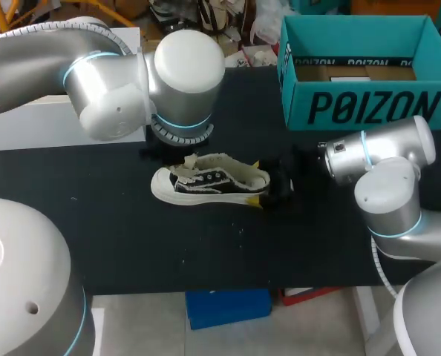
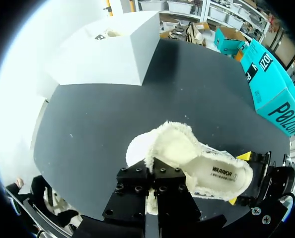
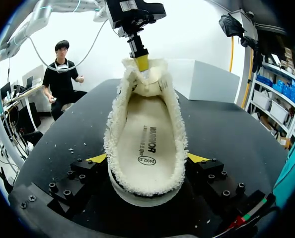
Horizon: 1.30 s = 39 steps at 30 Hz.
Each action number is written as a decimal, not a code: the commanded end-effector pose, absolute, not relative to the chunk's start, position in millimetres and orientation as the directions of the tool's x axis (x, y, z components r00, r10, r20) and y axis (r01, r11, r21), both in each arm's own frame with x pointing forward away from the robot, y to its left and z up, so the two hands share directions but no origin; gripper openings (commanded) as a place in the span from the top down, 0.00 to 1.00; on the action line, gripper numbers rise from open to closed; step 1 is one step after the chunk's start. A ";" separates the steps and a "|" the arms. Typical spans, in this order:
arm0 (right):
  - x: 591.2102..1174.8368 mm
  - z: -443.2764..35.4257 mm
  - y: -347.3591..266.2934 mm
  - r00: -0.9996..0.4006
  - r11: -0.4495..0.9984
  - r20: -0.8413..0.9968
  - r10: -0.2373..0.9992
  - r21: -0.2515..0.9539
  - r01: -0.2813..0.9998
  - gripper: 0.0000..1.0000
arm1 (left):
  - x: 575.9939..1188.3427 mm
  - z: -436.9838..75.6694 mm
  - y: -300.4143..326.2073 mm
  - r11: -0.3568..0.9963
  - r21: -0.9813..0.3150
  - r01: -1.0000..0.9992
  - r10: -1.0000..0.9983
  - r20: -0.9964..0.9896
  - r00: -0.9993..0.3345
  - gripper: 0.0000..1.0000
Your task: Take the shoe out of the shoebox, open the shoe tongue, remove and reinsert the insole, then place the shoe into the shoebox
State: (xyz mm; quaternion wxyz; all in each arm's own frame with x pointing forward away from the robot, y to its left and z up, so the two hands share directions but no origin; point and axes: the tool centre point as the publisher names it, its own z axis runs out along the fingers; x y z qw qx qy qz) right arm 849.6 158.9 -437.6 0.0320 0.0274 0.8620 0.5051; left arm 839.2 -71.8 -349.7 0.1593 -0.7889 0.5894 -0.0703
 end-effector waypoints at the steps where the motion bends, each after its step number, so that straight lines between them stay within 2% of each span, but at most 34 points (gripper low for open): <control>1: 850.4 -441.1 158.8 -0.996 0.489 -0.026 0.081 0.872 0.017 1.00 | 839.4 -356.5 -63.6 -0.258 -0.320 -0.911 -0.961 -0.011 0.276 0.61; 2: 850.4 -441.1 158.8 -0.996 0.489 -0.026 0.081 0.872 0.017 1.00 | 839.7 -357.1 -62.7 -0.258 -0.319 -0.912 -0.961 -0.013 0.277 0.22; 3: 850.4 -441.1 158.8 -0.996 0.489 -0.026 0.081 0.872 0.017 1.00 | 839.9 -357.9 -61.9 -0.258 -0.318 -0.912 -0.961 -0.017 0.278 0.00; 39: 850.4 -441.1 158.8 -0.996 0.489 -0.026 0.081 0.872 0.017 1.00 | 831.6 -355.3 -31.5 -0.298 -0.326 -0.897 -0.944 -0.042 0.328 0.00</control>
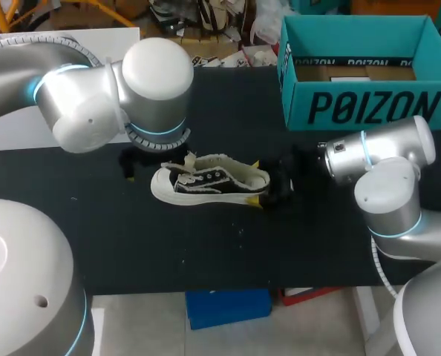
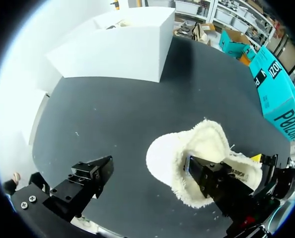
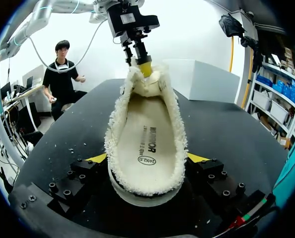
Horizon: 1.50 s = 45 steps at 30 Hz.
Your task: Take the shoe out of the shoebox, open the shoe tongue, remove and reinsert the insole, then place the shoe into the shoebox
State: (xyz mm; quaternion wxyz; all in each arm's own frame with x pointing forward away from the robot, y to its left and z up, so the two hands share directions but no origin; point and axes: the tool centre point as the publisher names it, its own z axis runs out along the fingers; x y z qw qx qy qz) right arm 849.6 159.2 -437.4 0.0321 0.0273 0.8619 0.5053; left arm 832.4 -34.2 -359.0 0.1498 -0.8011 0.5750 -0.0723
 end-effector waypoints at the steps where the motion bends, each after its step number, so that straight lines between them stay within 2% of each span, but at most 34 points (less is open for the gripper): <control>1: 850.4 -441.1 158.8 -0.996 0.489 -0.026 0.081 0.872 0.017 1.00 | 832.6 -352.7 -32.6 -0.301 -0.324 -0.897 -0.945 -0.025 0.327 0.00; 13: 850.4 -441.1 158.8 -0.996 0.489 -0.026 0.081 0.872 0.017 1.00 | 839.4 -306.3 -57.0 -0.268 -0.310 -0.912 -0.961 0.153 0.230 0.00; 19: 850.4 -441.1 158.8 -0.996 0.489 -0.026 0.081 0.872 0.017 1.00 | 846.8 -292.3 -67.6 -0.193 -0.250 -0.949 -0.961 0.245 0.131 0.00; 23: 850.4 -441.1 158.8 -0.996 0.489 -0.026 0.081 0.872 0.017 1.00 | 850.9 -288.7 -79.9 -0.021 -0.178 -0.984 -0.951 0.308 -0.035 0.00; 26: 850.4 -441.1 158.8 -0.996 0.489 -0.026 0.081 0.872 0.017 1.00 | 850.1 -283.7 -91.9 0.186 -0.146 -0.972 -0.915 0.335 -0.225 0.00; 28: 850.4 -441.1 158.8 -0.996 0.489 -0.026 0.081 0.872 0.017 1.00 | 846.7 -279.5 -98.9 0.374 -0.144 -0.916 -0.847 0.349 -0.401 0.00; 31: 850.4 -441.1 158.8 -0.996 0.489 -0.026 0.081 0.872 0.017 1.00 | 846.8 -275.5 -109.4 0.553 -0.145 -0.820 -0.764 0.303 -0.569 0.00; 33: 850.4 -441.1 158.8 -0.996 0.489 -0.026 0.081 0.872 0.017 1.00 | 847.0 -271.7 -114.3 0.628 -0.157 -0.762 -0.719 0.259 -0.645 0.00; 35: 850.4 -441.1 158.8 -0.996 0.489 -0.026 0.081 0.872 0.017 1.00 | 850.6 -268.8 -121.1 0.649 -0.160 -0.744 -0.713 0.213 -0.668 0.00; 37: 850.4 -441.1 158.8 -0.996 0.489 -0.026 0.081 0.872 0.017 1.00 | 857.0 -266.5 -128.9 0.598 -0.165 -0.785 -0.775 0.132 -0.618 0.00; 45: 850.4 -441.1 158.8 -0.996 0.489 -0.026 0.081 0.872 0.017 1.00 | 857.0 -266.5 -128.9 0.598 -0.165 -0.785 -0.775 0.132 -0.618 0.00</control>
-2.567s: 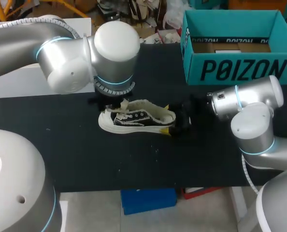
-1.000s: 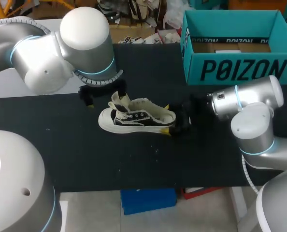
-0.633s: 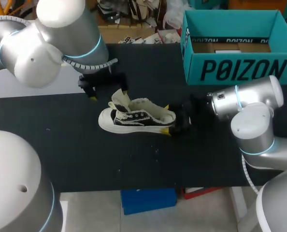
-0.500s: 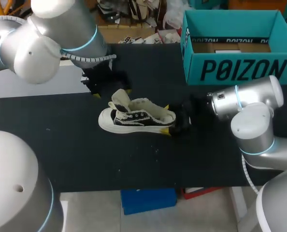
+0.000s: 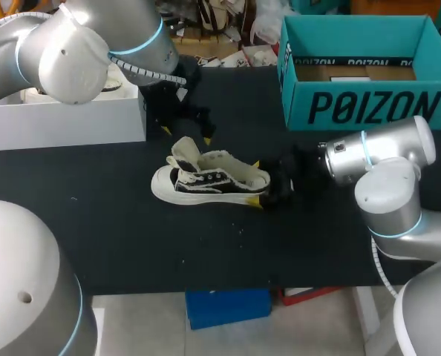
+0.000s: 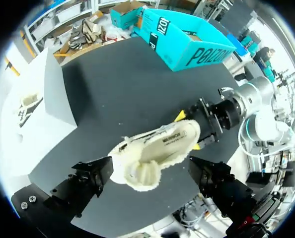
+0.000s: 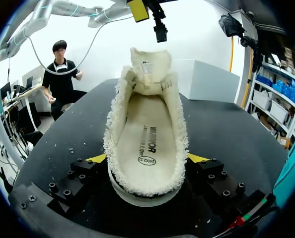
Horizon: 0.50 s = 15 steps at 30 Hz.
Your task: Take the shoe out of the shoebox, open the shoe tongue, remove and reinsert the insole, then place the shoe into the shoebox
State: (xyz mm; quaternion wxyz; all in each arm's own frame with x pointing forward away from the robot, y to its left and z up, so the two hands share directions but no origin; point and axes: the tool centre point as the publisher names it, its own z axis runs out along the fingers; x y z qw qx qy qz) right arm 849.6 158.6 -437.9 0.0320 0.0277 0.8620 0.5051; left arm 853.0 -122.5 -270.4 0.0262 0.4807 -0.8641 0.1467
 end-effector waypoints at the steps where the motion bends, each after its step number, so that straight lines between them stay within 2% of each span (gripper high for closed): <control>1: 850.4 -441.1 158.8 -0.996 0.489 -0.026 0.081 0.872 0.017 1.00 | 857.0 -266.5 -128.9 0.598 -0.165 -0.785 -0.775 0.132 -0.618 0.00; 6: 850.4 -441.1 158.8 -0.996 0.489 -0.026 0.081 0.872 0.017 1.00 | 857.0 -266.5 -128.9 0.598 -0.165 -0.785 -0.775 0.132 -0.618 0.00; 7: 850.4 -441.1 158.8 -0.996 0.489 -0.026 0.081 0.872 0.017 1.00 | 855.4 -271.1 -137.6 0.669 -0.214 -0.712 -0.693 0.169 -0.701 0.00; 14: 850.4 -441.1 158.8 -0.996 0.489 -0.026 0.081 0.872 0.017 1.00 | 852.2 -278.6 -147.0 0.881 -0.213 -0.423 -0.419 0.065 -0.905 0.00; 15: 850.4 -441.1 158.8 -0.996 0.489 -0.026 0.081 0.872 0.017 1.00 | 852.7 -278.6 -146.9 0.902 -0.207 -0.380 -0.378 0.052 -0.924 0.13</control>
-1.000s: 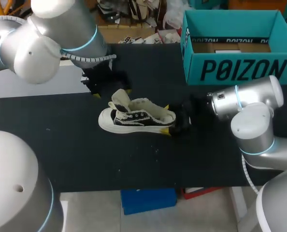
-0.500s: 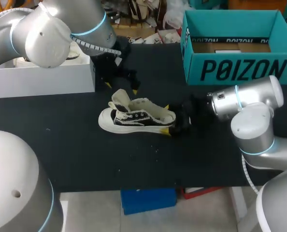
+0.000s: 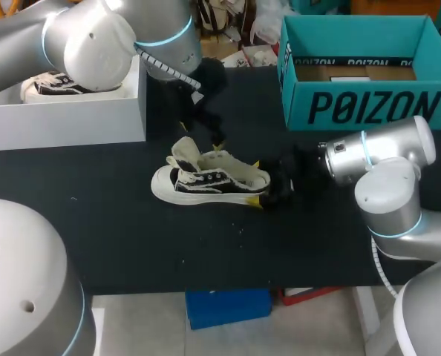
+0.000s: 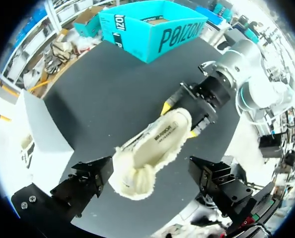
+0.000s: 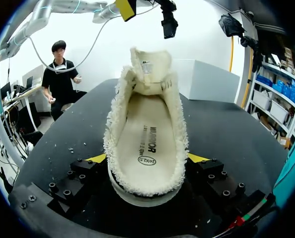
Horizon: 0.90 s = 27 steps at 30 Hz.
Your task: Take the shoe out of the shoebox, open the shoe tongue, remove and reinsert the insole, then place the shoe into the shoebox
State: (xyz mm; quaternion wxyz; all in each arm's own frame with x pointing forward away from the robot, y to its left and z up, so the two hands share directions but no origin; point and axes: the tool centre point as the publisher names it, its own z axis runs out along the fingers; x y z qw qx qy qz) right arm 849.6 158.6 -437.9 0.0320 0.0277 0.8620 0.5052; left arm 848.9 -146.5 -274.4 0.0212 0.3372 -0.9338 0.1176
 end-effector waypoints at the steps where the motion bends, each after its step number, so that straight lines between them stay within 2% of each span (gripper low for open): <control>1: 850.4 -441.1 158.8 -0.996 0.489 -0.026 0.081 0.872 0.017 1.00 | 853.2 -278.2 -147.3 0.922 -0.201 -0.331 -0.332 0.030 -0.943 0.40; 2: 850.4 -441.1 158.8 -0.996 0.489 -0.026 0.081 0.872 0.017 1.00 | 853.8 -277.9 -147.2 0.931 -0.196 -0.307 -0.311 0.012 -0.950 0.58; 3: 850.4 -441.1 158.8 -0.996 0.489 -0.026 0.081 0.872 0.017 1.00 | 855.4 -277.1 -147.3 0.946 -0.193 -0.262 -0.266 0.004 -0.964 0.70; 4: 850.4 -441.1 158.8 -0.996 0.489 -0.026 0.081 0.872 0.017 1.00 | 855.7 -275.7 -148.6 0.958 -0.203 -0.205 -0.209 0.000 -0.978 1.00; 8: 850.4 -441.1 158.8 -0.996 0.489 -0.026 0.081 0.872 0.017 1.00 | 852.9 -274.3 -154.3 0.987 -0.160 -0.010 -0.013 -0.022 -1.000 1.00; 11: 850.4 -441.1 158.8 -0.996 0.489 -0.026 0.081 0.872 0.017 1.00 | 844.2 -271.6 -160.7 0.963 -0.243 0.113 0.135 0.077 -0.988 1.00; 25: 850.4 -441.1 158.8 -0.996 0.489 -0.026 0.081 0.872 0.017 1.00 | 843.8 -271.1 -161.8 0.968 -0.234 0.092 0.114 0.082 -0.990 1.00; 27: 850.4 -441.1 158.8 -0.996 0.489 -0.026 0.081 0.872 0.017 1.00 | 845.2 -278.0 -161.0 0.976 -0.196 0.099 0.121 0.104 -0.987 1.00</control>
